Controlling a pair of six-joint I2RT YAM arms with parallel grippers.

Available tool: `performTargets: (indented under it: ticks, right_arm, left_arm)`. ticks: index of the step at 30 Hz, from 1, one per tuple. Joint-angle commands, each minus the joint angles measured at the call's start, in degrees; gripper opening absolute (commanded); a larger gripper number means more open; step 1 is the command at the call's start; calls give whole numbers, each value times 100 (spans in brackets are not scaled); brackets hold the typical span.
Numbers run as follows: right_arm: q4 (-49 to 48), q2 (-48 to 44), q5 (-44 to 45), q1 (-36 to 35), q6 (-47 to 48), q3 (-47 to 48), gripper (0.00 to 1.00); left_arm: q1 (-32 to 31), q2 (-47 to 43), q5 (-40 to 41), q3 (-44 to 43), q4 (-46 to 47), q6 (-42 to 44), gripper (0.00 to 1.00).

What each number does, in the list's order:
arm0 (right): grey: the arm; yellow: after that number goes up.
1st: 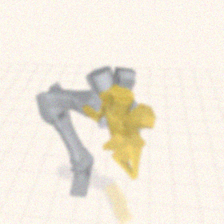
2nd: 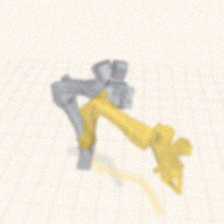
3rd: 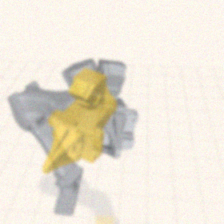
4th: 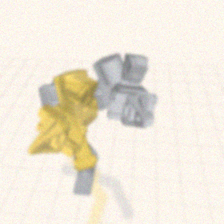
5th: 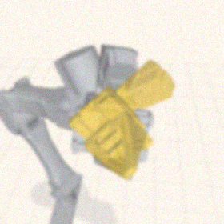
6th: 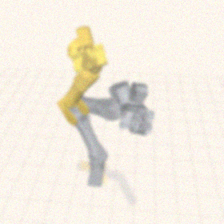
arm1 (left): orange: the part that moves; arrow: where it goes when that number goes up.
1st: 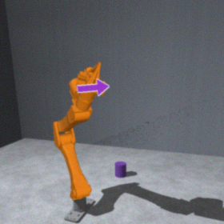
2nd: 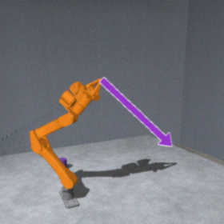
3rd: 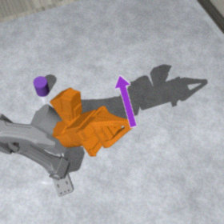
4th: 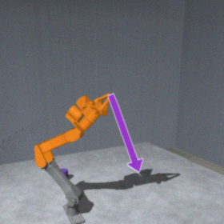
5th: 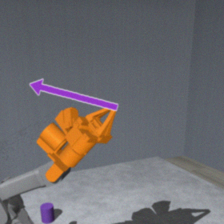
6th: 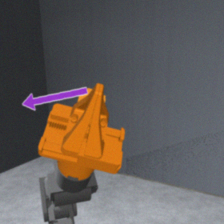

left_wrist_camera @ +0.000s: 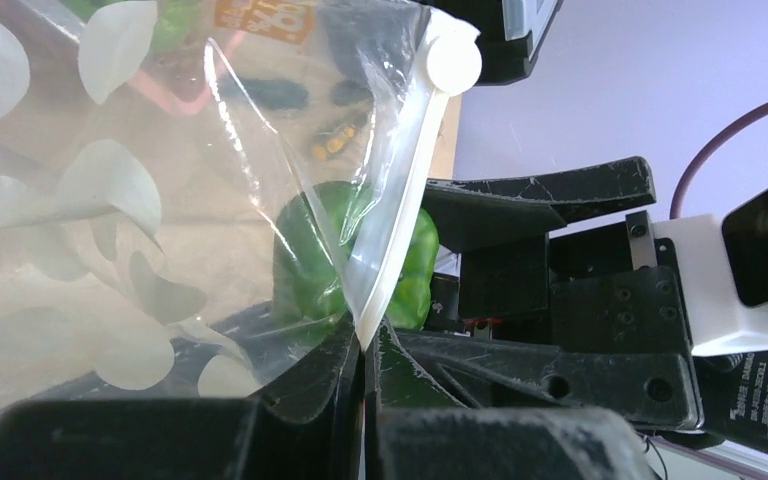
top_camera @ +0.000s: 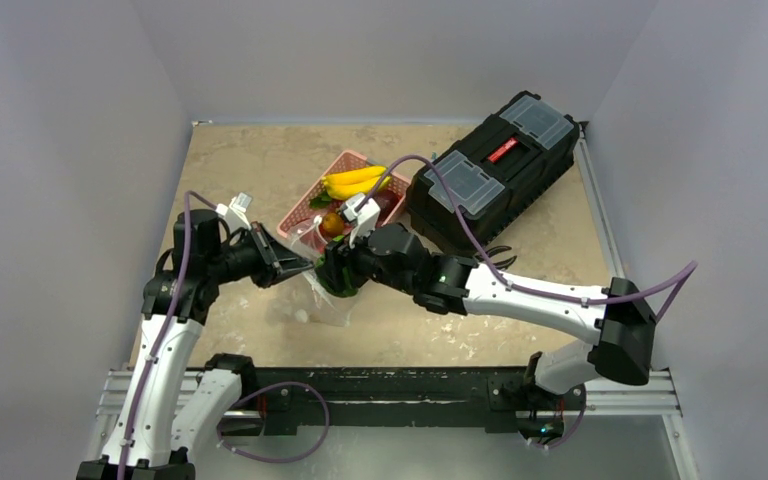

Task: Place the food in the zip-top bag and seal the zipper
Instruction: Place the fake vegetable in the zipper food storage bag, then adjust the zipper food storage bag at the center of the board.

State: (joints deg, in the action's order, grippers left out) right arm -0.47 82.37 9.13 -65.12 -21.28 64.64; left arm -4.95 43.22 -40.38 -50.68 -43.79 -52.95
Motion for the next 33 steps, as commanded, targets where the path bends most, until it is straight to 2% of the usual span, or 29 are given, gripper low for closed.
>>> performTargets:
  ticks: [1,5,8,11,17,25,28,32,33]
  right_arm:
    - [103,-69,205,-69,238,303,63]
    - [-465,-408,-985,19,-202,156,84]
    - [-781,-595,-1628,223,-598,108,87]
    - [-920,-632,-1949,458,-839,39,83]
    - [-435,-740,-1349,698,-673,-92,72]
    - [-93,-424,-1037,522,-374,-395,74]
    - [-12,-124,-770,324,-227,-345,71]
    - [-65,285,-866,273,-169,-127,57]
    - [-92,337,-887,255,-130,2,45]
  left_arm:
    - [-8,-33,8,-211,175,31,0]
    - [-6,5,24,-137,185,72,0]
    - [-10,32,17,-112,174,106,0]
    - [-7,41,8,-126,183,106,0]
    - [-7,-32,81,-140,70,106,0]
    - [-10,-138,286,-209,-96,161,0]
    - [-6,-233,497,-260,-234,218,0]
    - [-8,-370,722,-368,-400,268,0]
    - [-7,-414,802,-418,-479,305,0]
